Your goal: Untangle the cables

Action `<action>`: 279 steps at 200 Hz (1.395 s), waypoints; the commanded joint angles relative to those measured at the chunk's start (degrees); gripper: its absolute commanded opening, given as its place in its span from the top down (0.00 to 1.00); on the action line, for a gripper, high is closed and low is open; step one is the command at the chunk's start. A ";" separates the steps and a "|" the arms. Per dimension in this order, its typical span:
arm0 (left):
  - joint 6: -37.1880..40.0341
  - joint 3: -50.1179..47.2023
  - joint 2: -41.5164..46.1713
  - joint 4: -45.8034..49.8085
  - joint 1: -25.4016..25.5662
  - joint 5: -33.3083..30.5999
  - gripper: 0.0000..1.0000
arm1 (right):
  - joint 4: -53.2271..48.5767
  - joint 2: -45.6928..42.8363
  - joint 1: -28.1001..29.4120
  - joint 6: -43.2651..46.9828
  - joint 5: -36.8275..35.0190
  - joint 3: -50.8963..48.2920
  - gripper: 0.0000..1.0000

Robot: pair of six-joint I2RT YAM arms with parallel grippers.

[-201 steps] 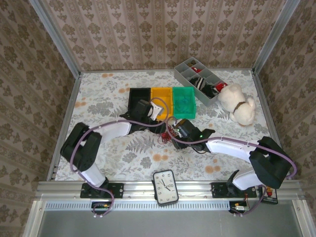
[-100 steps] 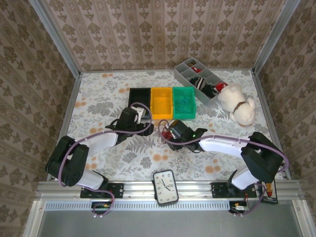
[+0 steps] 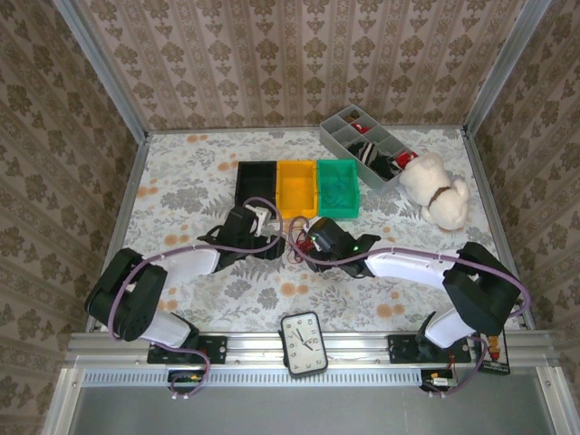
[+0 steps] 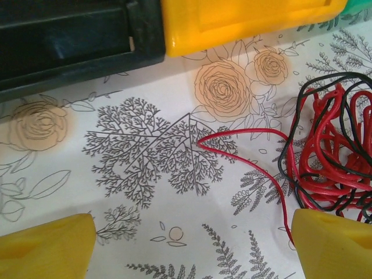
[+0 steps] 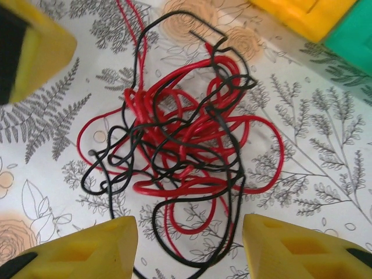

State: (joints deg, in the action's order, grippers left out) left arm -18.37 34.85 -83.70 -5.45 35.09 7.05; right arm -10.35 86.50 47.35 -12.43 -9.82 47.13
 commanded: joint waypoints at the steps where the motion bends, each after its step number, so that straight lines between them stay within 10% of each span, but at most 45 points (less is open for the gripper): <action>1: 1.46 3.12 -2.08 1.03 0.70 0.67 0.13 | 1.96 -2.43 -2.14 -2.63 2.15 -1.12 0.49; 134: 5.44 8.79 -6.46 4.96 4.75 1.26 0.17 | 11.42 -6.25 -17.15 -17.97 11.99 -5.95 0.51; 279: 8.51 13.40 -10.77 6.95 7.09 1.47 0.19 | 3.84 -4.32 -11.91 -5.52 22.18 -4.87 0.59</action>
State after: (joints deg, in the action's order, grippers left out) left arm -12.16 46.30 -93.51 -0.08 41.56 8.49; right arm -5.63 81.71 35.42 -19.18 11.88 41.82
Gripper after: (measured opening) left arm 0.806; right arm 0.425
